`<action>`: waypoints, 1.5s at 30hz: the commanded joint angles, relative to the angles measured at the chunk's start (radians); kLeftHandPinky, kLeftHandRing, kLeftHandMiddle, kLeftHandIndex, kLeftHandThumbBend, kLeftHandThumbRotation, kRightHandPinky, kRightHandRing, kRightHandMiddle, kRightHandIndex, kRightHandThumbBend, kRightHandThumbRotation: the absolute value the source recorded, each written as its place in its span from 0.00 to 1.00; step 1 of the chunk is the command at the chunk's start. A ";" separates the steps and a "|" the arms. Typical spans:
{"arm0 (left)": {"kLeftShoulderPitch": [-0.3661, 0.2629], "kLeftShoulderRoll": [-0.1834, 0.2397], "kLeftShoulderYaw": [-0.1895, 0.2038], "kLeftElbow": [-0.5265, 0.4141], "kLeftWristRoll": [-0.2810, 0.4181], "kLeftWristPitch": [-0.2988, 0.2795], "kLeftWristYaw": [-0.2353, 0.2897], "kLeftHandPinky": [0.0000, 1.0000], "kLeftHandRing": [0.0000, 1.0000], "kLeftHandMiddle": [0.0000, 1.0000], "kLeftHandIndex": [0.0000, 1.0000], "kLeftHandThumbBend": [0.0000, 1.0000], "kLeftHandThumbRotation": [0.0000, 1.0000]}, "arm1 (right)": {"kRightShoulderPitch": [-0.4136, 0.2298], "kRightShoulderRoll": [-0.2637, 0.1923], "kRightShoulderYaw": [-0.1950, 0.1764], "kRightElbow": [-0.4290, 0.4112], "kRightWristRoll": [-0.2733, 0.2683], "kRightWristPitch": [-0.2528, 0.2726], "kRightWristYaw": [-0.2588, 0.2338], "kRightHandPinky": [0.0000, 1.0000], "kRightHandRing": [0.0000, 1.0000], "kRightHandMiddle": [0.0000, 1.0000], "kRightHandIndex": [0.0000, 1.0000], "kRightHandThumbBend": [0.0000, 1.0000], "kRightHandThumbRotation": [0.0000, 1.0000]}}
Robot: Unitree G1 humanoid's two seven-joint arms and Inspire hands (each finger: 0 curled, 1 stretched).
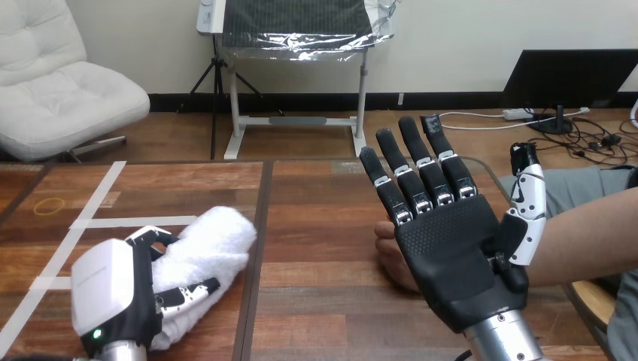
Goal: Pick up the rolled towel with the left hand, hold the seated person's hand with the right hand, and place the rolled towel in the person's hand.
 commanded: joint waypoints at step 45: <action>0.019 -0.227 0.195 -0.225 -0.939 -0.506 -0.676 0.38 0.40 0.45 0.53 0.70 0.02 | -0.058 0.042 -0.019 -0.029 0.027 -0.007 0.005 1.00 1.00 0.99 1.00 0.41 0.72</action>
